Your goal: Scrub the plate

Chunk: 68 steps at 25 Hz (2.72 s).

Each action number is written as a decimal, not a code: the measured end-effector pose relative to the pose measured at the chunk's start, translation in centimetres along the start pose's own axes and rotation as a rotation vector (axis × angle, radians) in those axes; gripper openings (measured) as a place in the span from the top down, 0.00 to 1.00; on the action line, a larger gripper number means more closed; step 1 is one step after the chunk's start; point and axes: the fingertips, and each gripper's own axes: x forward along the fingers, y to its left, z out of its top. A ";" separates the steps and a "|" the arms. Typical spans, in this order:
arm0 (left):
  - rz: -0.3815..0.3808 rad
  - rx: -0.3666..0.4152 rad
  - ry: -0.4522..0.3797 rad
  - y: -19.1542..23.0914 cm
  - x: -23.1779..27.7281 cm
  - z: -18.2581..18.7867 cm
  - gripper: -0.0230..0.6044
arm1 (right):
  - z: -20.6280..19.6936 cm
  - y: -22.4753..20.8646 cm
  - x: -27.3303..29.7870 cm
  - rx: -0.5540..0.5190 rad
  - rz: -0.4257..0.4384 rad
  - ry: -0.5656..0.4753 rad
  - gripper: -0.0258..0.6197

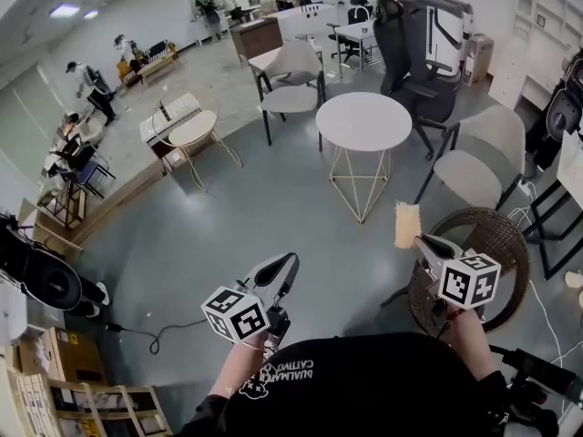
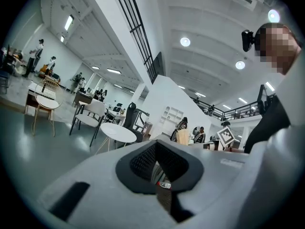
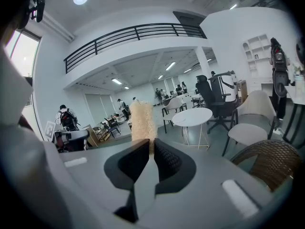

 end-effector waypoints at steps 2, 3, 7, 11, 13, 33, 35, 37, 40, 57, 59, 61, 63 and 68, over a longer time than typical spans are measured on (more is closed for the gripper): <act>-0.005 0.008 0.014 0.8 -0.7 -0.1 0.96 | -0.7 0.6 0.7 0.003 -0.012 0.003 0.90; -0.008 0.011 0.021 1.3 -1.0 -0.2 0.96 | -1.2 0.9 1.0 0.008 -0.017 0.004 0.90; -0.005 0.027 0.028 2.9 -2.2 -0.4 0.96 | -3.2 2.1 2.0 0.040 -0.030 0.016 0.90; 0.005 -0.010 0.041 4.9 -2.5 -0.9 0.96 | -4.2 2.9 3.7 0.054 -0.026 0.044 0.90; 0.002 -0.023 0.053 5.7 -2.4 -1.1 0.96 | -4.0 3.2 4.6 0.048 -0.021 0.052 0.90; 0.061 -0.028 -0.002 15.6 12.9 6.7 0.96 | 7.3 -7.1 20.2 0.008 0.080 0.072 0.90; 0.066 -0.025 -0.005 16.9 14.9 7.6 0.96 | 8.7 -8.8 22.1 0.002 0.077 0.077 0.90; 0.074 -0.031 -0.009 18.3 16.9 8.3 0.96 | 10.1 -10.5 23.9 -0.002 0.078 0.082 0.90; 0.085 -0.038 -0.011 20.3 19.7 8.9 0.96 | 11.5 -13.0 26.3 -0.009 0.078 0.088 0.90; 0.066 -0.023 0.067 32.4 27.9 13.1 0.96 | 15.7 -18.2 38.1 0.062 0.010 0.105 0.90; 0.029 -0.029 0.094 34.4 28.8 14.0 0.96 | 16.0 -17.9 39.6 0.087 -0.020 0.097 0.90; -0.002 -0.020 0.118 36.7 29.0 15.1 0.96 | 16.2 -17.1 41.2 0.106 -0.045 0.092 0.90; -0.013 -0.018 0.125 39.5 28.9 16.6 0.96 | 16.6 -16.1 43.0 0.120 -0.069 0.082 0.90; -0.030 -0.038 0.127 45.5 28.3 19.3 0.96 | 18.1 -13.4 47.4 0.127 -0.096 0.053 0.90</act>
